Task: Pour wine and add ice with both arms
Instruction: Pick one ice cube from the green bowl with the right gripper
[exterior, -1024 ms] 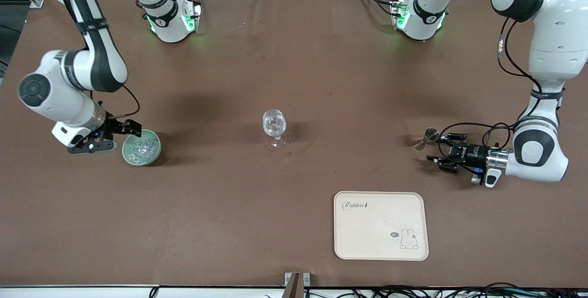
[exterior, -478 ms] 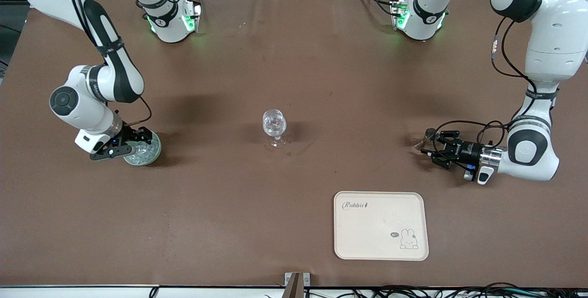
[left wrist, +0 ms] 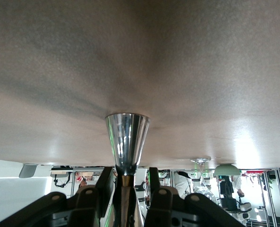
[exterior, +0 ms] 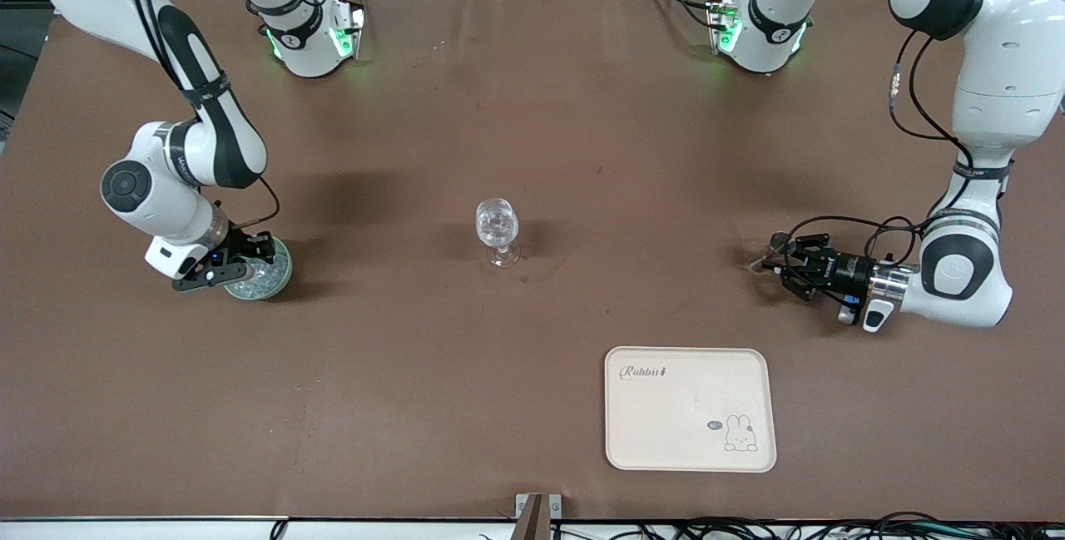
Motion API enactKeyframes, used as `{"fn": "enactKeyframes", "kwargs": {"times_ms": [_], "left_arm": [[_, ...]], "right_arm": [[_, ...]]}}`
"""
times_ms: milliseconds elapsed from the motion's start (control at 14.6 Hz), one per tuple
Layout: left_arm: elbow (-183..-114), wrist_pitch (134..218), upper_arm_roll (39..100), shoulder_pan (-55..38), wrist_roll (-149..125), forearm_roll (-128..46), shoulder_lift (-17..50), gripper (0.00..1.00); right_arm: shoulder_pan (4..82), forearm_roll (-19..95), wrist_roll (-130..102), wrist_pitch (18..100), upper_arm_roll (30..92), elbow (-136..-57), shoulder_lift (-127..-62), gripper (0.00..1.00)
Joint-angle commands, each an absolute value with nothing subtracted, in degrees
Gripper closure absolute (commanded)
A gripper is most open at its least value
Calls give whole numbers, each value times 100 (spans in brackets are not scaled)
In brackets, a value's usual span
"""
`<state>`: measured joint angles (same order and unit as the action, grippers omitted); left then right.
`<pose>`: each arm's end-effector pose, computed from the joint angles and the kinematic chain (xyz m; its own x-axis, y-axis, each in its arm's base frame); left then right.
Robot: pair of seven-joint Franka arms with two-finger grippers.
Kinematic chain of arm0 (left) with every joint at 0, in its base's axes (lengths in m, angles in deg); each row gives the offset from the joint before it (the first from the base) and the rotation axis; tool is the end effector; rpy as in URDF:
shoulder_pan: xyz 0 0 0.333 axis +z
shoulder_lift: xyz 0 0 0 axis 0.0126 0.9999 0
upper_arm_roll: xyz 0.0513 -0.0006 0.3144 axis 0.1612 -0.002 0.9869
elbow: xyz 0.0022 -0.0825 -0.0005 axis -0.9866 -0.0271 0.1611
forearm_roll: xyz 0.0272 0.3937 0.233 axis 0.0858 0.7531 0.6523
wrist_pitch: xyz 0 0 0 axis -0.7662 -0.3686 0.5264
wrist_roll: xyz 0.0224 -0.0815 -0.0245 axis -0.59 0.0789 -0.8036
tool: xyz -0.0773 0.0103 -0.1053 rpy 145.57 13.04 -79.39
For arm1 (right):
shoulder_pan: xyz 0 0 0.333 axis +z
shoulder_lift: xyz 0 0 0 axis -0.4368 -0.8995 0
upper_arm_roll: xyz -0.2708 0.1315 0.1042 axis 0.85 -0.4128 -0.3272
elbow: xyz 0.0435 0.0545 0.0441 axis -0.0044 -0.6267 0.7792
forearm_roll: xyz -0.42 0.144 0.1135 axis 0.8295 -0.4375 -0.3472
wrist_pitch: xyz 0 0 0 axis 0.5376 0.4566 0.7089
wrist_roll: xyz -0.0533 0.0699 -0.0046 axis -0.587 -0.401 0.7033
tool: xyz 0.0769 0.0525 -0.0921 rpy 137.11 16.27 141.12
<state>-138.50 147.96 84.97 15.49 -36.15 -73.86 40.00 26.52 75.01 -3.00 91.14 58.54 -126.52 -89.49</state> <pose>0.6429 0.0467 0.0681 0.2194 0.3940 -0.8925 0.8898 -0.4560 0.0174 0.5806 -0.0257 0.1434 0.9702 0.2423 -0.0033 0.2423 -0.9700 0.0195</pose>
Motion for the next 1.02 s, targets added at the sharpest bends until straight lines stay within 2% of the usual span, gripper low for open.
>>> {"fn": "enactKeyframes", "kwargs": {"times_ms": [0,137,478,615,956], "left_arm": [[-13988,14757,8501,1531,-3684,-7557,3862,68],[-13979,14757,8501,1522,-3684,-7566,3871,71],[-13952,14765,8501,1514,-3658,-7680,3889,87],[-13944,14757,8493,1505,-3684,-7698,3854,99],[-13689,14783,8072,1382,-4095,-7759,3556,100]], "right_arm": [[2678,7558,-281,9299,5828,-12756,-8962,48],[2678,7558,-281,9291,5827,-12756,-8962,49],[2669,7558,-281,9291,5827,-12747,-8988,60],[2660,7558,-281,9291,5827,-12756,-8989,63],[2660,7558,-289,9282,5827,-12747,-8989,67]]}}
